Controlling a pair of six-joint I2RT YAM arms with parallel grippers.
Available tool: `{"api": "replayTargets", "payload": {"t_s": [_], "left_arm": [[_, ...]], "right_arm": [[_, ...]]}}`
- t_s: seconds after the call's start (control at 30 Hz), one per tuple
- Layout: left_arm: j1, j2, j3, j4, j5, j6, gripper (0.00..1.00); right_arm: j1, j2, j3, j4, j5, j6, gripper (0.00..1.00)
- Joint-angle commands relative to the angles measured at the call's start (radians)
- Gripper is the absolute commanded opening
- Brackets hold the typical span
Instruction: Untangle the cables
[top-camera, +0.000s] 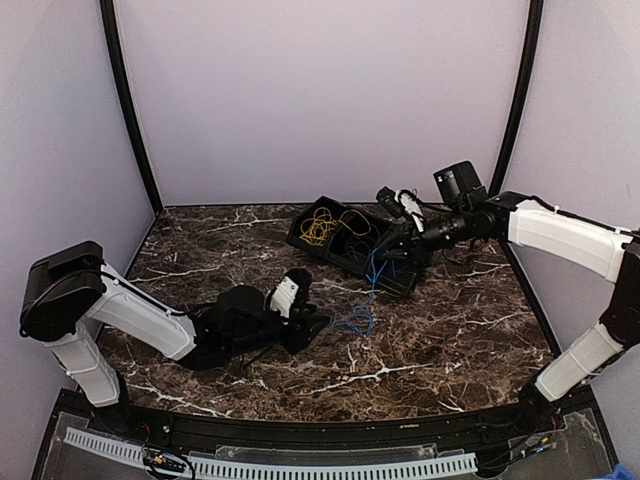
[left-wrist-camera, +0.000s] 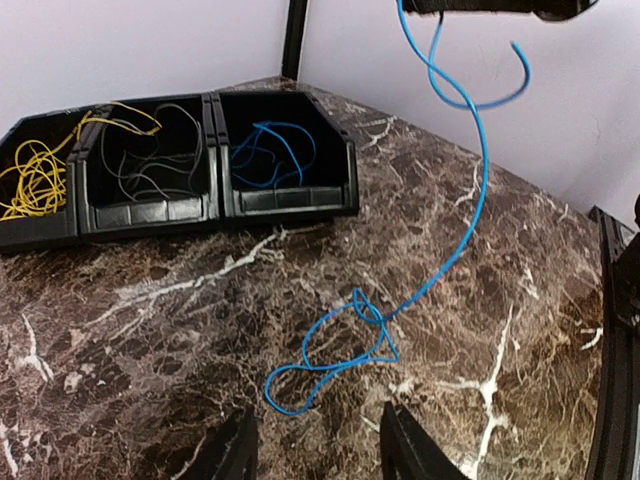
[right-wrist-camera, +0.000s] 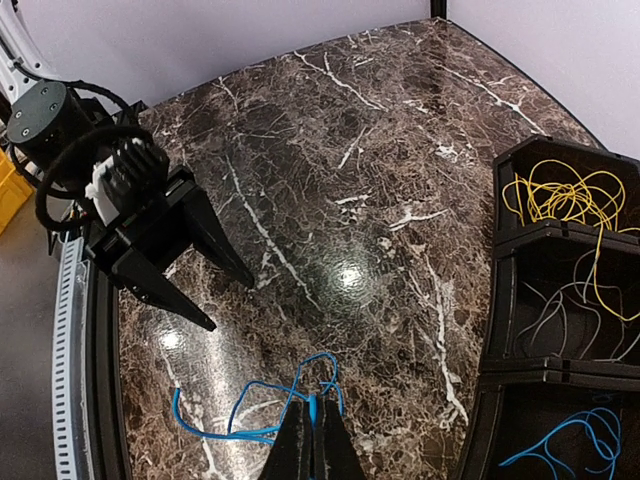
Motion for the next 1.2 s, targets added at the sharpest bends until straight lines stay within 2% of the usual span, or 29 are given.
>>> {"api": "replayTargets", "payload": {"t_s": [0.0,0.13,0.37,0.53,0.7,0.87,1.17], "left_arm": [[0.011,0.024,0.054,-0.218,0.170,0.086,0.45],[0.011,0.119,0.135,-0.253,0.244,0.127,0.45],[0.024,0.227,0.269,-0.307,0.219,0.149,0.40],[0.040,0.209,0.256,-0.343,0.167,0.165,0.35],[0.087,0.185,0.209,-0.308,0.164,0.160,0.37],[0.102,0.228,0.253,-0.296,0.186,0.185,0.42],[0.119,0.313,0.330,-0.289,0.262,0.217,0.35]], "right_arm": [[-0.017,-0.002,-0.021,0.068,0.009,0.008,0.00],[-0.021,-0.011,-0.030,0.074,0.003,0.012,0.00],[-0.024,-0.023,-0.042,0.073,0.001,0.013,0.00],[-0.024,-0.026,-0.039,0.069,-0.006,0.015,0.00],[-0.025,-0.018,-0.026,0.063,-0.017,0.019,0.00],[-0.024,-0.007,-0.018,0.061,-0.019,0.019,0.00],[-0.024,-0.005,-0.011,0.055,-0.020,0.020,0.00]]}}
